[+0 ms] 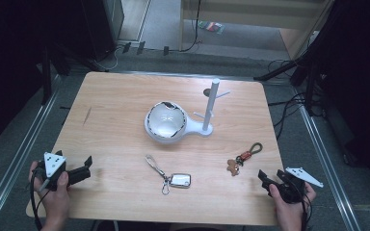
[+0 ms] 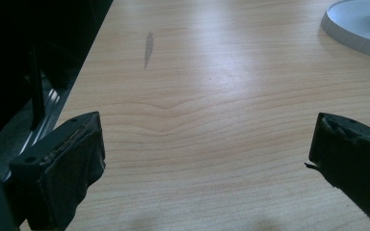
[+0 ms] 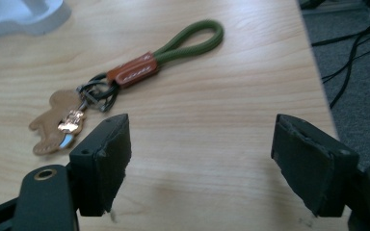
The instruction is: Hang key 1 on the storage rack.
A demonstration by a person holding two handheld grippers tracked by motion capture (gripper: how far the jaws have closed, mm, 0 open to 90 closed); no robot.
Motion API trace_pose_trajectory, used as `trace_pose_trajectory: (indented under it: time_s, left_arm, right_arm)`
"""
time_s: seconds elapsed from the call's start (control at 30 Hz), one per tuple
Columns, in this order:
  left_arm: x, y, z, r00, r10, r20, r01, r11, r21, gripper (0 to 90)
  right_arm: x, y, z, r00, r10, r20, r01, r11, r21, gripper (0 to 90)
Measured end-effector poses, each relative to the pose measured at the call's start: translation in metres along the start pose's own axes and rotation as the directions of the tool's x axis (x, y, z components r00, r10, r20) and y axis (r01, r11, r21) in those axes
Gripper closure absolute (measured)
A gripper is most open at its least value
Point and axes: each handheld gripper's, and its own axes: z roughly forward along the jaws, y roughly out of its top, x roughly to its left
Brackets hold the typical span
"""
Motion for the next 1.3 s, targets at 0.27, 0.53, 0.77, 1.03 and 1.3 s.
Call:
trace_pose_trajectory:
  time_s: [0.27,0.53,0.77,1.03,1.3]
  left_arm:
    - [0.001,0.0,0.0,1.0,-0.004,0.003,0.004,1.0,0.004,0.0]
    - [-0.001,0.0,0.001,0.9999,0.009,-0.005,-0.009,1.0,0.004,0.0]
    - [-0.002,0.0,0.001,0.9996,0.025,-0.01,-0.025,0.9997,0.006,0.0]
    - [-0.003,0.0,0.001,0.9995,0.028,-0.014,-0.028,0.9996,0.008,0.0]
    - [-0.003,0.0,0.001,0.9995,0.03,-0.012,-0.03,0.9995,0.007,0.0]
  right_arm:
    - [0.022,0.003,0.008,0.992,-0.125,-0.016,0.126,0.988,0.087,21.7]
    - [0.02,0.011,0.005,0.9917,-0.128,-0.014,0.128,0.975,0.179,21.7]
    - [0.017,0.019,0.008,0.9924,-0.123,-0.008,0.12,0.947,0.298,21.7]
    - [0.028,0.034,0.012,0.9808,-0.195,0.0,0.178,0.896,0.407,21.4]
    - [0.033,0.049,0.021,0.9771,-0.213,0.009,0.181,0.854,0.488,20.3]
